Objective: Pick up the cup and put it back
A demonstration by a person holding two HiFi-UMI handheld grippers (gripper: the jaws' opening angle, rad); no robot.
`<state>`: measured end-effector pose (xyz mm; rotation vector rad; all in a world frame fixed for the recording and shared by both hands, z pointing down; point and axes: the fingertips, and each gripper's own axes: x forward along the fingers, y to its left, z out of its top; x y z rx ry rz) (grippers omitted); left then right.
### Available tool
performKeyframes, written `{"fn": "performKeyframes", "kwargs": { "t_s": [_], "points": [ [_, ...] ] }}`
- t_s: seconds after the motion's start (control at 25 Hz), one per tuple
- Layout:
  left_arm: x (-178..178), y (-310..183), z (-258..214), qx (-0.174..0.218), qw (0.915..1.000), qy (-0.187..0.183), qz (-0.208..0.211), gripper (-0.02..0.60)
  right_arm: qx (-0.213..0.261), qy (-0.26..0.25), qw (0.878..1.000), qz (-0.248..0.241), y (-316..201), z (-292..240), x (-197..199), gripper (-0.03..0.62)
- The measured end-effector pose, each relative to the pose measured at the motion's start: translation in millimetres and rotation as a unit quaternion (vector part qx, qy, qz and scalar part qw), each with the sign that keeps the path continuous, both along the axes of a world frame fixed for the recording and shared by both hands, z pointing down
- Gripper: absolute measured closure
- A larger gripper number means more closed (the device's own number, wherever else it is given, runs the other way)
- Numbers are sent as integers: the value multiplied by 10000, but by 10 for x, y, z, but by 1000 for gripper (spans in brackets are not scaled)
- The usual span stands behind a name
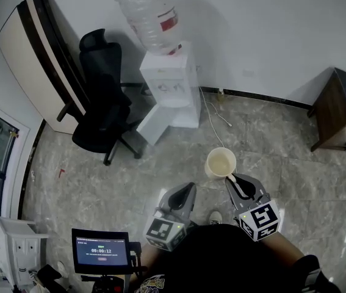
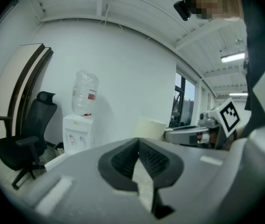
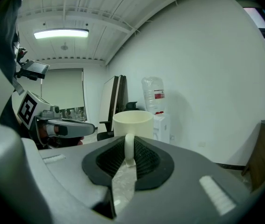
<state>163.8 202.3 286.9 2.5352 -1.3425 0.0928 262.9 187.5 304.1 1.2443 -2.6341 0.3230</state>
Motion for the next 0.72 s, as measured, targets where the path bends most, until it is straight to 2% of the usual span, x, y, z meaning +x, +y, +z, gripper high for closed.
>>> {"fn": "performKeyframes", "kwargs": {
  "t_s": [0.16,0.4,0.72],
  "points": [
    [3,-89,22,-141,9998,-15,-141,577,-82,-107,9998,121,-113,20,150,543],
    [34,-275,94,-234,9996,-120,-53,577,-104,-171,9994,290,-375,69,220,543],
    [-166,-915,77,-136,9998,138,14,577,-12,64,9993,364,-937,4,48,544]
  ]
}}
